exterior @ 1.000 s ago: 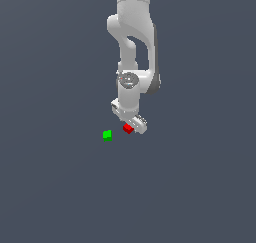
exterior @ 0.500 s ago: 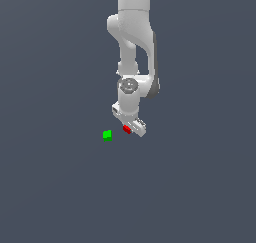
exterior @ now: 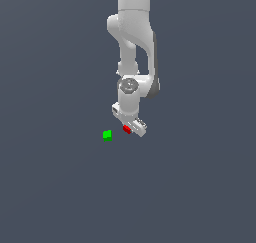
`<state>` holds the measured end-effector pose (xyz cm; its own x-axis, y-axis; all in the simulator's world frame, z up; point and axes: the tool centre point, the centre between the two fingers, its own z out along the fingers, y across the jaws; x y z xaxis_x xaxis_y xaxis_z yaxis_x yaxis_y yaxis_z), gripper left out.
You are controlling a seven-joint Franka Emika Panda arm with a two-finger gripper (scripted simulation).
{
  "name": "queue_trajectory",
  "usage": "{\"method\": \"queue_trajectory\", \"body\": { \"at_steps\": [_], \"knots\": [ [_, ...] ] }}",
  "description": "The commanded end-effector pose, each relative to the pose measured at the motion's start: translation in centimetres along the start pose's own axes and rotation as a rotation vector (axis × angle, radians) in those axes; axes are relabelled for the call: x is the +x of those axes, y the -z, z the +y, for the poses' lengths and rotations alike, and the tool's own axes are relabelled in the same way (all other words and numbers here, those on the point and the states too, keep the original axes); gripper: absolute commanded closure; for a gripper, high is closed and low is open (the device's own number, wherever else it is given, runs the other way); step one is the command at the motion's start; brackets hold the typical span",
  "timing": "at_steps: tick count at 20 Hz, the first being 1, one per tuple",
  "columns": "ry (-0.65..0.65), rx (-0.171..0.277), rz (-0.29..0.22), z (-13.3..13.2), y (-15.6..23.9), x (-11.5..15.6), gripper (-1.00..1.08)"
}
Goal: Stack the red cube on top of the green cube.
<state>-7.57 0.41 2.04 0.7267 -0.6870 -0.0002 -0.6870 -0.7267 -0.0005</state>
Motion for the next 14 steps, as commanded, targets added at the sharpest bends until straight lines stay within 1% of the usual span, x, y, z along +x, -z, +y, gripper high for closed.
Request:
{"method": "queue_trajectory", "body": {
  "at_steps": [1,8,14],
  "knots": [
    [0.0,0.0,0.0,0.0,0.1,0.0,1.08],
    [0.0,0.0,0.0,0.0,2.1,0.0,1.08],
    [-0.001,0.0,0.0,0.1,5.9,-0.1,1.08]
  ]
}}
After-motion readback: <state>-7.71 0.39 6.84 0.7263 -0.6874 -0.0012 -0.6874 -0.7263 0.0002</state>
